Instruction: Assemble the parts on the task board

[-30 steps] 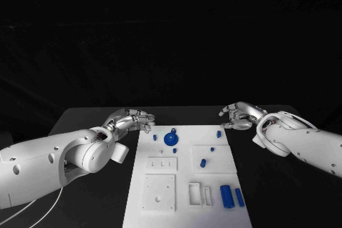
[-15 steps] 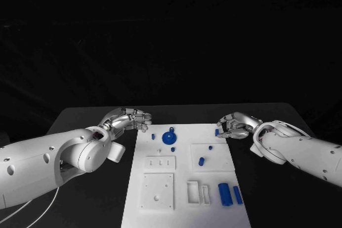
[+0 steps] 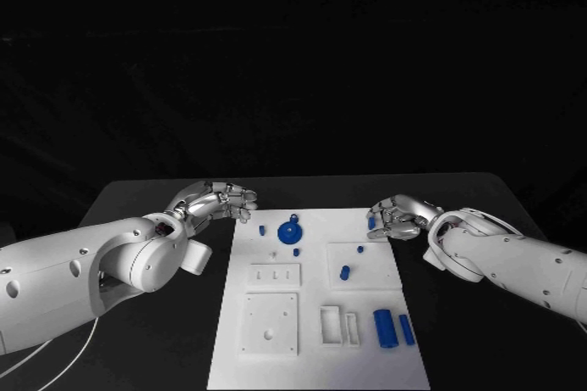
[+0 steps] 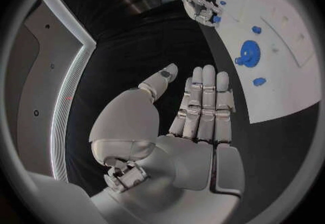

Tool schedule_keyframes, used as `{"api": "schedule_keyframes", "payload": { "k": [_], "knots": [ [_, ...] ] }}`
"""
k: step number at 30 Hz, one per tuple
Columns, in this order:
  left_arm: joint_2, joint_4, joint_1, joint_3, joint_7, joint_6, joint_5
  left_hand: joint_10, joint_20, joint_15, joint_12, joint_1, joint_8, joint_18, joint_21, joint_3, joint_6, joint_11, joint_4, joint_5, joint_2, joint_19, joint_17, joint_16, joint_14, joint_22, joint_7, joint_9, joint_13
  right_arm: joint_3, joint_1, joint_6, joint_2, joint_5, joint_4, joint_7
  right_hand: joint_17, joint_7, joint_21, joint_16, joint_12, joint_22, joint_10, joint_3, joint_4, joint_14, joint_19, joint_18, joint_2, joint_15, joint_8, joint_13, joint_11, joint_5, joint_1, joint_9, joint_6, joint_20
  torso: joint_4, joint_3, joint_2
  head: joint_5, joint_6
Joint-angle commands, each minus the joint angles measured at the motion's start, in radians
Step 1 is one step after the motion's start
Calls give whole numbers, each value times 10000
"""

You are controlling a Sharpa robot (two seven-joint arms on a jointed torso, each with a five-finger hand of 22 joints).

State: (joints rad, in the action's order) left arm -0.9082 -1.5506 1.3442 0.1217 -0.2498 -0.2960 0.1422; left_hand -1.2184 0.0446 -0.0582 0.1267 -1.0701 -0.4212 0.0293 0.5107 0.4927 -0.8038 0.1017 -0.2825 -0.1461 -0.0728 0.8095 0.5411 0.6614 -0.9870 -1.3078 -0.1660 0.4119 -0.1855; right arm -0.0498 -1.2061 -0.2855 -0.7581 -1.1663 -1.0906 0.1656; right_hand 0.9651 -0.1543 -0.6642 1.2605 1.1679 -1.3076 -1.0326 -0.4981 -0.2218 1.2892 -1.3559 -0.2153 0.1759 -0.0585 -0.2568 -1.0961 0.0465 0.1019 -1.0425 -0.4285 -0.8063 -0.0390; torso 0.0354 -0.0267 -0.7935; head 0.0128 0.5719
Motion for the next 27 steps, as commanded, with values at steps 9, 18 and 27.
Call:
{"api": "schedule_keyframes", "payload": {
  "k": [9, 18, 27],
  "knots": [
    [-9, -9, 11, -8, -116, 182, 75, -39, -15, 14, -63, -30, 45, 206, 51, 53, -18, 1, 11, -6, 4, -61, -13, 45, 89, -190, -25, 15, -23, -16, 41, 79, 30, -192, 71, -42, 42, 73, 39, -51, 87, -175, 31, -1109, 522, 16, -57, -465, -287, -184, -293, 46, -132, -525, -307, -101, -672, -2, -5, 6, 14, 2, 25],
    [-13, -1, 11, -7, -107, 193, 82, -40, -15, 13, -66, -28, 49, 206, 51, 53, -19, 1, 13, -5, 4, -63, -14, 46, 90, -190, -25, 20, -28, -16, 41, 33, 36, -271, 89, -76, 70, 167, -4, -56, 96, -202, -9, -1683, 573, 31, -67, -465, -344, -272, -420, 54, -222, -530, -518, -162, -922, 10, -2, 8, 16, -4, 37],
    [73, 88, 9, -4, -104, 202, 119, -42, -16, 13, -70, -29, 52, 206, 52, 55, -20, 0, 14, -5, 8, -65, -16, 47, 91, -190, -25, 25, -33, -16, 43, 36, 54, -283, 87, -49, 87, 199, -37, -56, 103, -209, -30, -1846, 529, 42, -77, -465, -332, -298, -468, 55, -251, -530, -541, -190, -1016, 19, -13, 13, 4, -6, 38]
  ]
}}
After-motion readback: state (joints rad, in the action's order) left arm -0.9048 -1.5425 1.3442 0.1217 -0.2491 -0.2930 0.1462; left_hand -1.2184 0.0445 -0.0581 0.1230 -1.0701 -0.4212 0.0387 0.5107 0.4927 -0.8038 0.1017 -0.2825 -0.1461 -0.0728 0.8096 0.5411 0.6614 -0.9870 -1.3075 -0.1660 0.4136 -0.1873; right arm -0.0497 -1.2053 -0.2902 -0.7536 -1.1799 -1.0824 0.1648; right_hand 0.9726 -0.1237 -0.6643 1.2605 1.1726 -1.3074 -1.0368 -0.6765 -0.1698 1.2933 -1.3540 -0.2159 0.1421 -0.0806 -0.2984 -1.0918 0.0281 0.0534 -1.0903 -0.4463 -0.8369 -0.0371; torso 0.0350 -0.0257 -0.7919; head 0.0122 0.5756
